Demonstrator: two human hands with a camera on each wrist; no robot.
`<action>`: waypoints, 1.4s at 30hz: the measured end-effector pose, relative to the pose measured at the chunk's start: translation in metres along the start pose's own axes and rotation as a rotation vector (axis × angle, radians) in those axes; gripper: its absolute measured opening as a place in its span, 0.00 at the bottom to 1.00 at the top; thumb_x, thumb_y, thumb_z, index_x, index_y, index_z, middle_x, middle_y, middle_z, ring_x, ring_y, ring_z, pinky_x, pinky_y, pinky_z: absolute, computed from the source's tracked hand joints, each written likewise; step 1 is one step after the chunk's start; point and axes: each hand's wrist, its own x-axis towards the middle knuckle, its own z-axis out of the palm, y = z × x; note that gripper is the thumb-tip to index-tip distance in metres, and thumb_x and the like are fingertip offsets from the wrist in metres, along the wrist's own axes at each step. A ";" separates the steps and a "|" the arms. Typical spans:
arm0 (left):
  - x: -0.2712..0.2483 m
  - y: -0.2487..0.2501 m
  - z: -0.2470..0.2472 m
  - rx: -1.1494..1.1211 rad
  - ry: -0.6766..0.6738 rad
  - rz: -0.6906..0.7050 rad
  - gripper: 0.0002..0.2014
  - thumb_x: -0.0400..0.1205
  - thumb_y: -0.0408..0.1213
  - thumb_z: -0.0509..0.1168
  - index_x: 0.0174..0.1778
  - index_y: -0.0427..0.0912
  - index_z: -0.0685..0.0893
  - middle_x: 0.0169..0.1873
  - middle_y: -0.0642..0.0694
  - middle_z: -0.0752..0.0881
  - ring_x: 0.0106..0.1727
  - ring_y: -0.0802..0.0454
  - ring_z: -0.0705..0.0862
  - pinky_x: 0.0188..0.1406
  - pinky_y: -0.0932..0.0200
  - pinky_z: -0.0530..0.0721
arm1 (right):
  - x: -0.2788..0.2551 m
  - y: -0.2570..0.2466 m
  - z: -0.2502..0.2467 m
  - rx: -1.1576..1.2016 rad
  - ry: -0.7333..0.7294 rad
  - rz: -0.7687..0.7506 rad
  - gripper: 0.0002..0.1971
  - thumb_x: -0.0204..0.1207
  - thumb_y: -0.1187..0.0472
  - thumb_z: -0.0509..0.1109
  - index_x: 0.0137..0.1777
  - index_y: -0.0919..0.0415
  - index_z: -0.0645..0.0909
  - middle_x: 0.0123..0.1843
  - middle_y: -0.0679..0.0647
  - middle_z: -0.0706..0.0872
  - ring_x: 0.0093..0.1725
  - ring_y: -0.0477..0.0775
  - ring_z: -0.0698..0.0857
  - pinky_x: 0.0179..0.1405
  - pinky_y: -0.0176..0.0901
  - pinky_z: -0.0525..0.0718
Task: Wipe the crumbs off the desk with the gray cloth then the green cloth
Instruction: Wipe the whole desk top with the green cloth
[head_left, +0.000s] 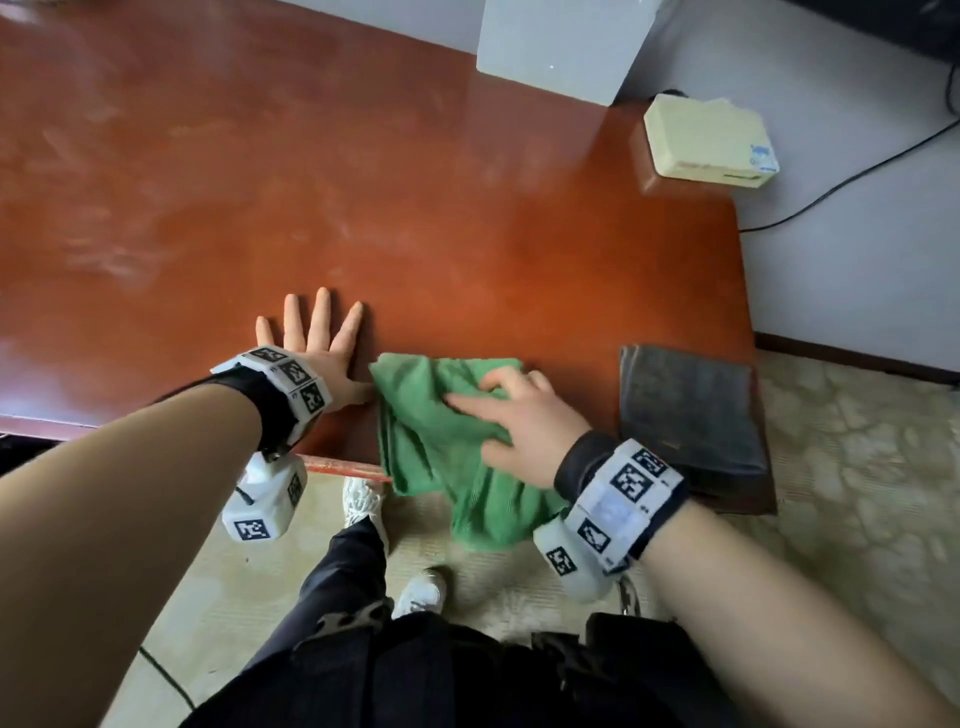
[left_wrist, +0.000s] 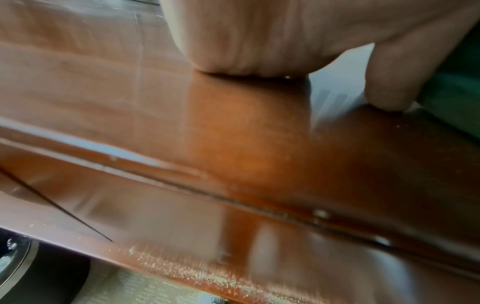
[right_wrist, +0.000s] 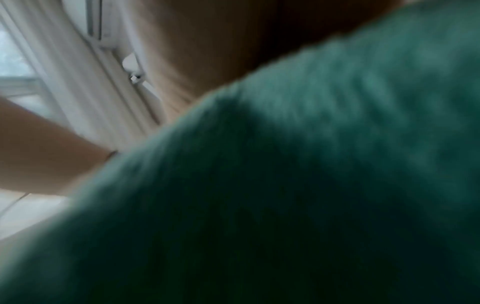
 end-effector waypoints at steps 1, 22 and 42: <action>0.001 0.000 0.000 0.012 0.004 0.004 0.46 0.77 0.67 0.55 0.79 0.59 0.31 0.80 0.48 0.28 0.80 0.40 0.30 0.77 0.36 0.37 | 0.003 0.014 -0.009 0.008 0.104 0.103 0.28 0.78 0.57 0.60 0.77 0.38 0.63 0.74 0.51 0.63 0.68 0.60 0.63 0.68 0.48 0.70; 0.034 0.015 -0.029 -0.014 0.058 0.072 0.51 0.71 0.72 0.59 0.79 0.60 0.32 0.81 0.46 0.33 0.81 0.42 0.32 0.79 0.37 0.37 | 0.037 0.157 -0.116 0.337 0.510 1.034 0.29 0.80 0.57 0.58 0.81 0.49 0.57 0.80 0.63 0.55 0.76 0.69 0.63 0.77 0.55 0.61; 0.043 0.018 -0.029 0.048 -0.028 0.089 0.53 0.70 0.73 0.57 0.78 0.58 0.28 0.78 0.44 0.26 0.79 0.35 0.28 0.76 0.32 0.36 | 0.105 0.050 -0.096 -0.092 -0.066 0.147 0.29 0.79 0.55 0.58 0.79 0.39 0.59 0.83 0.52 0.57 0.75 0.65 0.60 0.77 0.45 0.55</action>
